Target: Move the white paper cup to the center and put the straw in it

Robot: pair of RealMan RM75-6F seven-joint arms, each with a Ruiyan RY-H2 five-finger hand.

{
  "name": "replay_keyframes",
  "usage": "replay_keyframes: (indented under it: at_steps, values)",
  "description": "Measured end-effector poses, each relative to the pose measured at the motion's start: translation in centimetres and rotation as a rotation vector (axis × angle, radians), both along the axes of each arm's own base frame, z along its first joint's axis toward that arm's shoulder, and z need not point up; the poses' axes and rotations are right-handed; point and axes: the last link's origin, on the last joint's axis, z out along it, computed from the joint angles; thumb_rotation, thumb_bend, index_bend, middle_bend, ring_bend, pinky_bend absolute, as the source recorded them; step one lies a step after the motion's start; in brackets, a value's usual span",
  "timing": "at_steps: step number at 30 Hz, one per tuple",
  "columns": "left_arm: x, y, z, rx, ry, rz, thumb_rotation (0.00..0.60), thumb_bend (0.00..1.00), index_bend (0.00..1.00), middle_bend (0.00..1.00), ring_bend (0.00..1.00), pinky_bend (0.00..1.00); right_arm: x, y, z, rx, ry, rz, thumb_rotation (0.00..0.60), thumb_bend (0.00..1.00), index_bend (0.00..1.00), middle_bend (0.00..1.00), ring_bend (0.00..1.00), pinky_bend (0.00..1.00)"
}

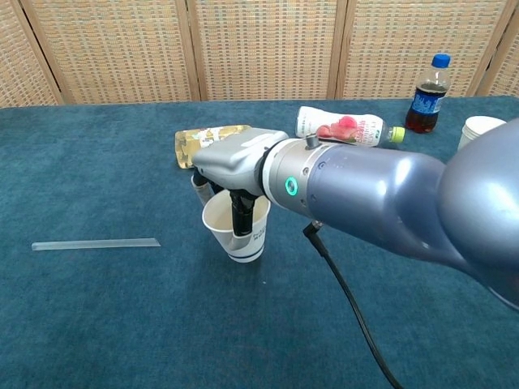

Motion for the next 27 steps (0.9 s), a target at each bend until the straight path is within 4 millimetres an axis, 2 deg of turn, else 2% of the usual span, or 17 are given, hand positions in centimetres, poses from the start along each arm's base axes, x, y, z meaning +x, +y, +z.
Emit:
replay_keyframes:
  at_steps: [4, 8, 11, 13, 15, 27]
  values:
    - [0.01, 0.02, -0.05, -0.003, 0.000, 0.001, 0.600, 0.03, 0.00, 0.00, 0.00, 0.00, -0.21, 0.06, -0.08, 0.016, 0.000, -0.006, 0.600, 0.35, 0.51, 0.41, 0.30, 0.48]
    - [0.06, 0.00, -0.09, -0.003, 0.001, -0.001, 0.600, 0.03, 0.00, 0.00, 0.00, 0.00, -0.23, 0.18, -0.13, 0.046, -0.016, -0.025, 0.600, 0.35, 0.49, 0.33, 0.23, 0.44]
    - [0.04, 0.00, -0.05, -0.002, 0.000, 0.001, 0.600, 0.03, 0.00, 0.00, 0.00, 0.00, -0.17, 0.21, -0.18, 0.058, -0.024, -0.024, 0.600, 0.33, 0.39, 0.20, 0.12, 0.36]
    - [0.02, 0.00, -0.01, 0.000, -0.001, 0.002, 0.600, 0.03, 0.00, 0.00, 0.00, 0.00, -0.19, 0.23, -0.21, 0.064, -0.025, -0.024, 0.600, 0.29, 0.29, 0.09, 0.05, 0.30]
    - [0.03, -0.01, 0.02, 0.001, -0.002, 0.002, 0.600, 0.03, 0.00, 0.00, 0.00, 0.00, -0.28, 0.25, -0.22, 0.074, -0.022, -0.028, 0.600, 0.27, 0.22, 0.04, 0.01, 0.27]
    - [0.06, -0.03, 0.07, 0.000, -0.001, 0.000, 0.600, 0.03, 0.00, 0.00, 0.00, 0.00, -0.29, 0.48, 0.26, 0.098, -0.010, -0.016, 0.600, 0.18, 0.18, 0.00, 0.00, 0.21]
